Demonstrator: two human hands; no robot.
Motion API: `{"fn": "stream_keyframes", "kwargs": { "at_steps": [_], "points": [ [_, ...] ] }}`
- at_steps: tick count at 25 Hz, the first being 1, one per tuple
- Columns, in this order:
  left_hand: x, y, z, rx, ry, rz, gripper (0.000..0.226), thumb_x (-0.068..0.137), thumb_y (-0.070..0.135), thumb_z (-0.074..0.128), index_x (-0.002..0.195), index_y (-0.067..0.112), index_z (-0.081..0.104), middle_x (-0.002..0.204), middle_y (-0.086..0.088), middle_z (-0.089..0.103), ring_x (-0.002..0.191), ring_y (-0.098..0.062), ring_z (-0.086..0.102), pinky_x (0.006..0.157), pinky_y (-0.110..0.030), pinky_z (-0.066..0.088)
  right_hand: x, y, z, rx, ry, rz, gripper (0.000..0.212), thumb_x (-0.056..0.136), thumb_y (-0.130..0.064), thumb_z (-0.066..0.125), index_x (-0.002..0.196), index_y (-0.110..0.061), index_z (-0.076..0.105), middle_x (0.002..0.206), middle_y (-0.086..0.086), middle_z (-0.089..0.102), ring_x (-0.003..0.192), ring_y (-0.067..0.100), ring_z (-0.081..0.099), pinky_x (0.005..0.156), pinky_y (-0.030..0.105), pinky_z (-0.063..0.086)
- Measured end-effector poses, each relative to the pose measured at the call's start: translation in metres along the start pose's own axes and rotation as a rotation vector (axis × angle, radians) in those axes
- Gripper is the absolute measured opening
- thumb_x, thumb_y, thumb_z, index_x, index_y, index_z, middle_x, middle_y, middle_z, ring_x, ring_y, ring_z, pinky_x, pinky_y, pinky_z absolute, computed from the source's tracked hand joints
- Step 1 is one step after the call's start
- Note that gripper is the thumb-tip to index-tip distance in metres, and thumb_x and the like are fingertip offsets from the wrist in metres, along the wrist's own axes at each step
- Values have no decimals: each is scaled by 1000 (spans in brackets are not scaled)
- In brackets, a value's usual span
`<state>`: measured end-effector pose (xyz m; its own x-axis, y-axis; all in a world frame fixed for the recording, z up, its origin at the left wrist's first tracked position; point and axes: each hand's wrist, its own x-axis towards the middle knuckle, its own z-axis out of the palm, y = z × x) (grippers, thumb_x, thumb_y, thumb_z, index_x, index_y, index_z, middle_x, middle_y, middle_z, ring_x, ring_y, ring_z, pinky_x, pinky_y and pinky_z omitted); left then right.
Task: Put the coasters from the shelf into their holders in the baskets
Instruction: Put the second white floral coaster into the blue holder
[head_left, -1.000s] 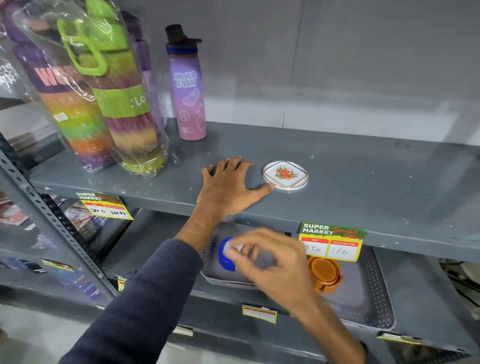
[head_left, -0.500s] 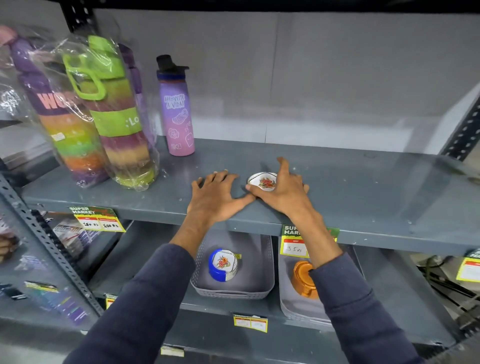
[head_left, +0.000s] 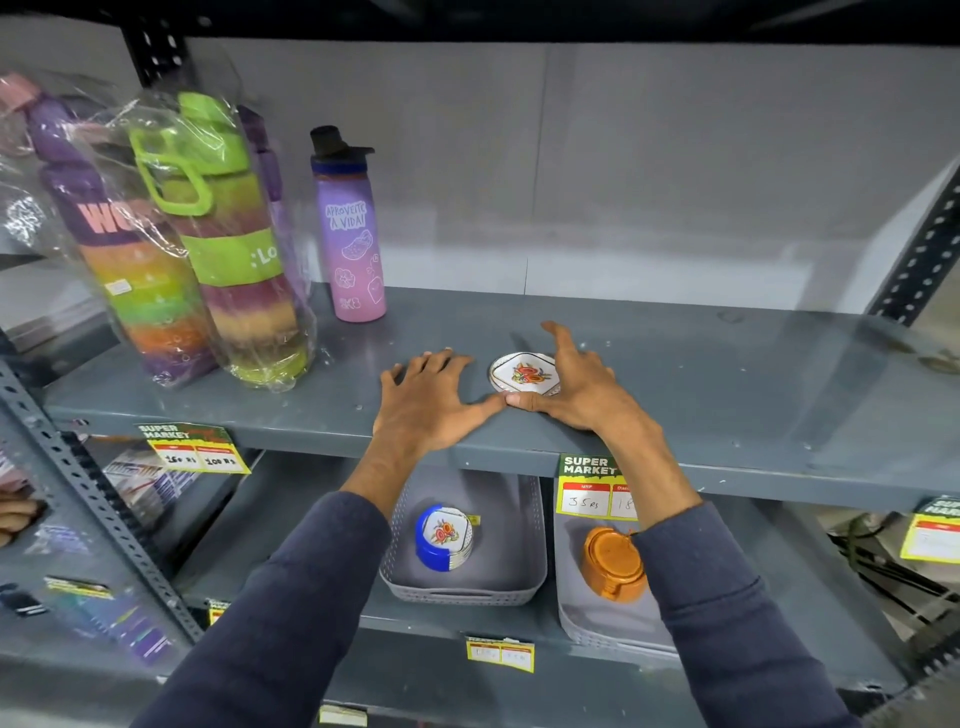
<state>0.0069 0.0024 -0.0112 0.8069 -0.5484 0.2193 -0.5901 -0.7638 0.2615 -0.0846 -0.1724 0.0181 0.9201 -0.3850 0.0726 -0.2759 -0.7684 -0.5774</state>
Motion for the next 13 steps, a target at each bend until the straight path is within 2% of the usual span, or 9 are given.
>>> {"fn": "stream_keyframes", "kwargs": {
  "at_steps": [4, 8, 10, 13],
  "points": [
    [-1, 0, -1, -4, -6, -1, 86, 79, 85, 38, 147, 34, 42, 161, 7, 34, 148, -18, 26, 118, -48, 14, -2, 6, 1, 88, 55, -61, 111, 68, -51, 89, 153, -29, 20, 139, 15, 57, 137, 37, 44, 115, 49, 36],
    [-2, 1, -2, -5, -6, -1, 87, 77, 87, 36, 147, 35, 42, 161, 7, 33, 150, -18, 25, 119, -49, 13, -28, -4, -12, 226, 321, -211, 110, 63, -37, 95, 149, -26, 27, 132, 7, 60, 130, 29, 46, 107, 44, 45],
    [-3, 2, -4, -16, -8, -9, 87, 76, 88, 34, 145, 35, 44, 161, 6, 34, 150, -19, 25, 119, -48, 14, -54, -17, -24, 302, 462, -337, 111, 59, -38, 97, 146, -30, 28, 134, -1, 59, 129, 24, 50, 104, 35, 48],
    [-11, 9, -12, -10, -42, -2, 98, 66, 87, 22, 145, 32, 45, 158, 2, 39, 148, -23, 29, 119, -49, 16, -102, -38, -32, 388, 558, -477, 106, 56, -39, 99, 137, -44, 31, 143, -3, 54, 130, 20, 54, 98, 14, 46]
  ]
}}
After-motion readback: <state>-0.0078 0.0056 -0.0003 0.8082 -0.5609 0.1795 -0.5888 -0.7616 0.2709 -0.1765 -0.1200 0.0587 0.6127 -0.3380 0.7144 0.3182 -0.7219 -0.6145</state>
